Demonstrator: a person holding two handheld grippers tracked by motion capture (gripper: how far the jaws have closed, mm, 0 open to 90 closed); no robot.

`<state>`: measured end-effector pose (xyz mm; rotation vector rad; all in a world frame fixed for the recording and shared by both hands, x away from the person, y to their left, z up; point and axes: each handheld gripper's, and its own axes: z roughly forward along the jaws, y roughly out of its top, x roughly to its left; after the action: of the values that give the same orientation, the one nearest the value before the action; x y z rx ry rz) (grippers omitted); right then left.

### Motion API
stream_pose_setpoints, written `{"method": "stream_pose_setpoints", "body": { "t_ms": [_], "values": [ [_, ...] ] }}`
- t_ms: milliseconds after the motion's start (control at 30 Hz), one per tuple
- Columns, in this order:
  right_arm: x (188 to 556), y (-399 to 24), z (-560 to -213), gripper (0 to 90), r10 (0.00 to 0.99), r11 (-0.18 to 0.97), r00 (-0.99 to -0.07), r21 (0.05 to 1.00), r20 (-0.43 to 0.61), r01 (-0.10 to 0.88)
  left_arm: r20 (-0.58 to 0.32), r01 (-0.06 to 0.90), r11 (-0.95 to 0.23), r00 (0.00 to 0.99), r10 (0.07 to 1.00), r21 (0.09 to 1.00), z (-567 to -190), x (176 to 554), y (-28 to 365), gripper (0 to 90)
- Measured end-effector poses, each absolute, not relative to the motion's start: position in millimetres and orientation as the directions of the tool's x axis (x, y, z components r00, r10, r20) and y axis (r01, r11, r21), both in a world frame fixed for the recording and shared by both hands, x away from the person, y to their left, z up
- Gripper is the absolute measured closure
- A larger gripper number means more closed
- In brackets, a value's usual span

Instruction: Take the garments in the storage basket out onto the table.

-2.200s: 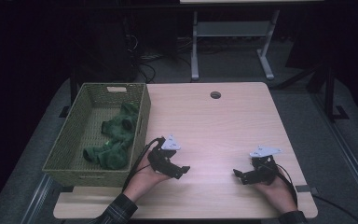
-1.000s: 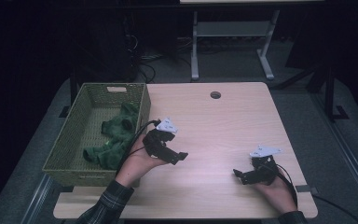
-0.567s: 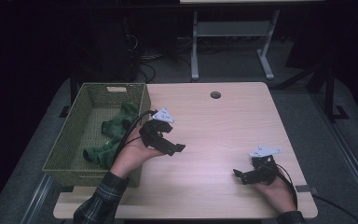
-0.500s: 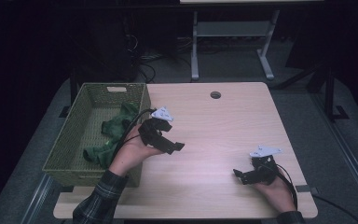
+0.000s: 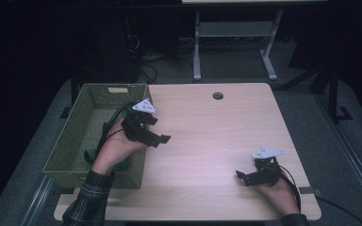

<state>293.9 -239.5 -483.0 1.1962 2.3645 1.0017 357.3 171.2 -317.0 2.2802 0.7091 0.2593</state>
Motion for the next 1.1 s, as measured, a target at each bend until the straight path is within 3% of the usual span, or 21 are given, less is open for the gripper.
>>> {"method": "stream_pose_setpoints", "body": {
  "t_ms": [900, 1100],
  "values": [
    [293, -239, -483, 1.8, 0.799, 0.404, -0.6, 0.705, 0.038, 0.583, -0.001, 0.51, -0.52, 0.715, 0.699, 0.685, -313, 367, 246, 24.4],
    [293, -239, -483, 1.8, 0.8, 0.403, -0.599, 0.704, 0.039, 0.584, 0.017, 0.539, -0.526, 0.688, 0.726, 0.658, -319, 371, 261, 31.3]
  ]
}}
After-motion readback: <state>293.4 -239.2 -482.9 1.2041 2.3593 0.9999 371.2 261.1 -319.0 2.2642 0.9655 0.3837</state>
